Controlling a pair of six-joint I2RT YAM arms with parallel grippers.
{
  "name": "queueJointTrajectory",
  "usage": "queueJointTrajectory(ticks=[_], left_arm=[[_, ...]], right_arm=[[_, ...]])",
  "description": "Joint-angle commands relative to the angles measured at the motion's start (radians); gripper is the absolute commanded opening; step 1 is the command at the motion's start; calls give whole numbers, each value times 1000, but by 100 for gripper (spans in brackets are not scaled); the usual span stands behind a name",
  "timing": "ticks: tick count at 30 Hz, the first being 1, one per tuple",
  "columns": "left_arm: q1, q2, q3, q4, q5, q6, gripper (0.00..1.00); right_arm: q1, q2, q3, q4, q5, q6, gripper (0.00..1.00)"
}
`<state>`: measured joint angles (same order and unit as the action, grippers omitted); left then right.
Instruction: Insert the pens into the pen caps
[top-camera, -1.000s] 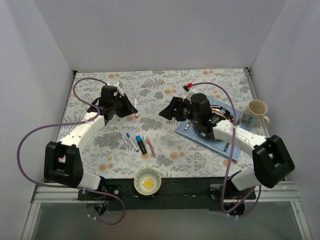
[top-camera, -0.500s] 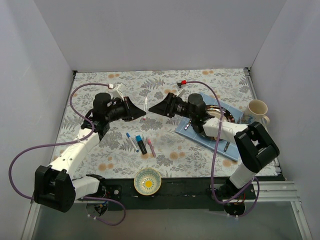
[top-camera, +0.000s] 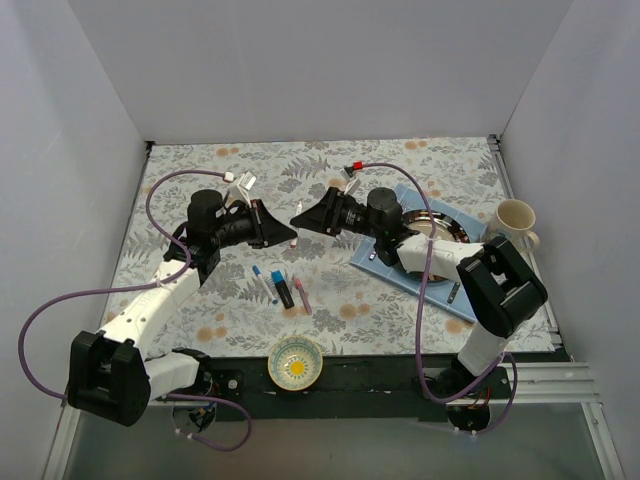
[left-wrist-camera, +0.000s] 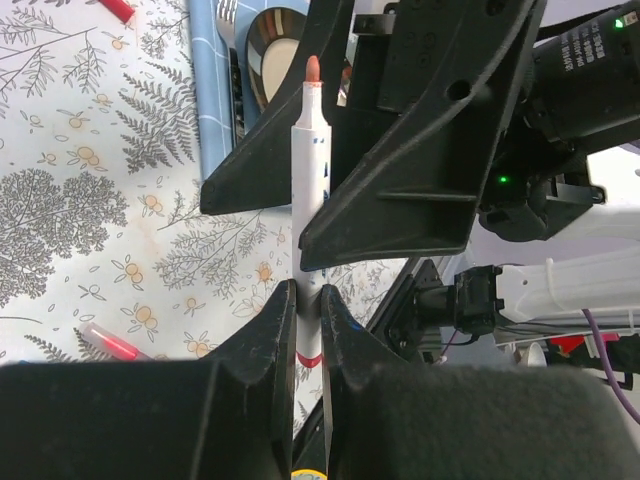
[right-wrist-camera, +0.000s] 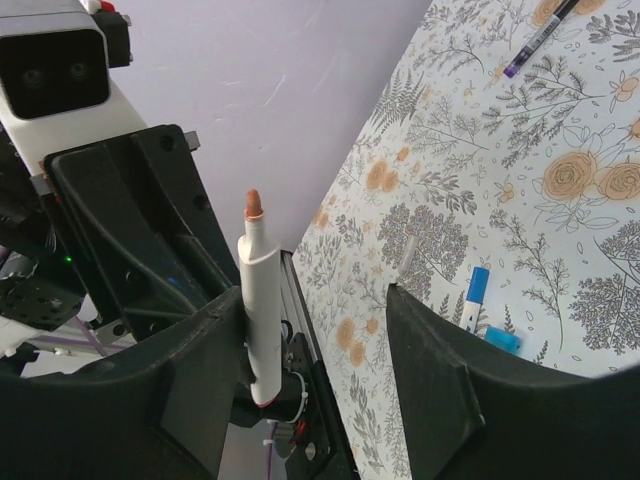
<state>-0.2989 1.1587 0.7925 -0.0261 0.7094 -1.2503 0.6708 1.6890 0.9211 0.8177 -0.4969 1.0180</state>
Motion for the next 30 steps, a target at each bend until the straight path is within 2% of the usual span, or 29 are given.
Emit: queueJointTrajectory(ticks=[1,3,5,7,8,9,11,12,13,15,20,25,26,27,29,30], left_arm=[[-8,-44,-15,49,62,-1,0],[-9,-42,-16,49,79,-1,0],[-14,-39,-19,49,82,0,0],[-16,-37,-24,51,82,0,0],[-17,-36,-24,51,82,2,0],[-17,-34,-24,54,90,2,0],[-17,-27,-22,61,94,-6,2],[-17,-24,-24,66,99,-11,7],[-17,-19,-24,75,119,-17,19],[-17,-8,-30,116,139,-46,27],[-19,15,-32,167,192,-74,29],[-19,25,-38,173,222,-75,18],[-19,27,-39,176,235,-75,5],[-19,24,-39,175,240,-77,0],[-19,15,-44,179,240,-77,0],[-19,6,-52,183,233,-77,0]], right_arm=[[9,8,58,55,-6,-12,61],[7,9,62,67,-2,-15,56],[9,12,65,72,-2,-13,55],[7,14,67,80,0,-15,48],[9,17,65,92,-2,-18,17],[12,17,59,103,-3,-21,2],[23,18,41,136,-12,-9,1],[26,17,26,179,-15,8,1],[30,17,21,195,-26,20,1],[36,15,15,245,-40,36,1],[50,14,5,288,-57,59,1],[52,14,4,301,-61,60,1],[50,15,7,301,-63,60,1],[50,17,10,301,-66,60,1],[52,18,16,294,-77,50,1],[50,15,24,281,-83,39,9]])
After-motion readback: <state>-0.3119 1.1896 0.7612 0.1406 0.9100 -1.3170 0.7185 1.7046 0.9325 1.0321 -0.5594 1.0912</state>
